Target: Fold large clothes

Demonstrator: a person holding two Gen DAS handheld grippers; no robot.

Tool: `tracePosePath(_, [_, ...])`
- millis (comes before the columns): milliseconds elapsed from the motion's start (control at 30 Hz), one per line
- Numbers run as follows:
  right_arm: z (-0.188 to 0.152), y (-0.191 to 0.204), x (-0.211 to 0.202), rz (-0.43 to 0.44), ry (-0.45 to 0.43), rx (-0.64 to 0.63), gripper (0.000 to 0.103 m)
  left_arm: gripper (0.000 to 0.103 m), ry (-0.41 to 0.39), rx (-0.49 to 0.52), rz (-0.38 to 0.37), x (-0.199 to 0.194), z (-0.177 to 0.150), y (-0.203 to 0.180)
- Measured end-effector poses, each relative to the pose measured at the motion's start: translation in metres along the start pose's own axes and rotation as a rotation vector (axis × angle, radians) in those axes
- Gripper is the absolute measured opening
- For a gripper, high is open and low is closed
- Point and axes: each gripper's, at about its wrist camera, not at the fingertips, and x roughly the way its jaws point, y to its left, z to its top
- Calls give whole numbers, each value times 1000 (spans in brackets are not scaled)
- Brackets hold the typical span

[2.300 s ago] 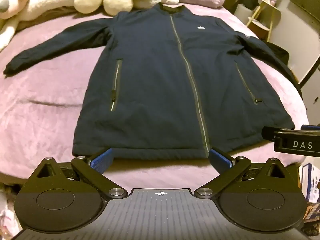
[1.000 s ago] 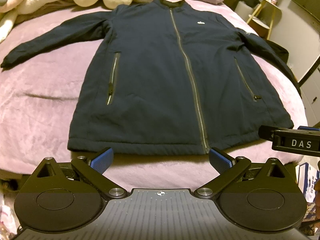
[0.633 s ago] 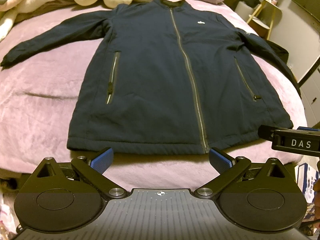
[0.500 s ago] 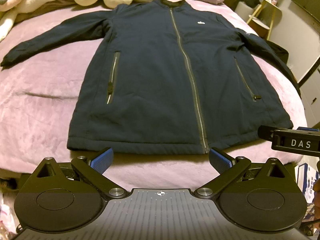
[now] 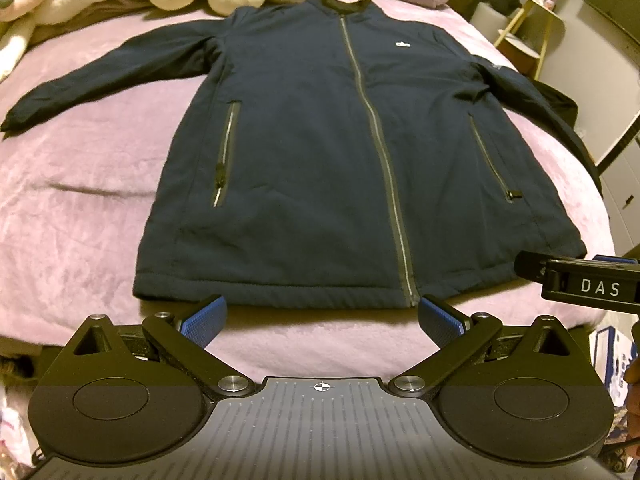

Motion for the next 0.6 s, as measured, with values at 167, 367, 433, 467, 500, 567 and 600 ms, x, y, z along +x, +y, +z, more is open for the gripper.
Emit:
tracePosePath(167, [-1, -1, 2, 4, 4, 4, 103, 103, 5, -4, -1, 0, 1, 1])
tracePosePath(367, [-1, -1, 3, 5, 6, 3, 103, 103, 8, -5, -1, 1, 1, 0])
tracePosePath(433, [-1, -1, 3, 7, 7, 4, 103, 103, 10, -6, -1, 1, 1, 0])
tracePosePath(467, [-1, -1, 4, 8, 8, 3, 103, 103, 11, -7, -2, 1, 1, 0])
tracePosePath(500, [-1, -1, 4, 8, 10, 4, 103, 103, 13, -8, -2, 2, 1, 0])
tracePosePath(567, [-1, -1, 6, 10, 12, 3, 103, 103, 14, -10, -1, 2, 1, 0])
tracePosePath(600, [-1, -1, 6, 10, 13, 3, 103, 103, 15, -10, -1, 2, 2, 0])
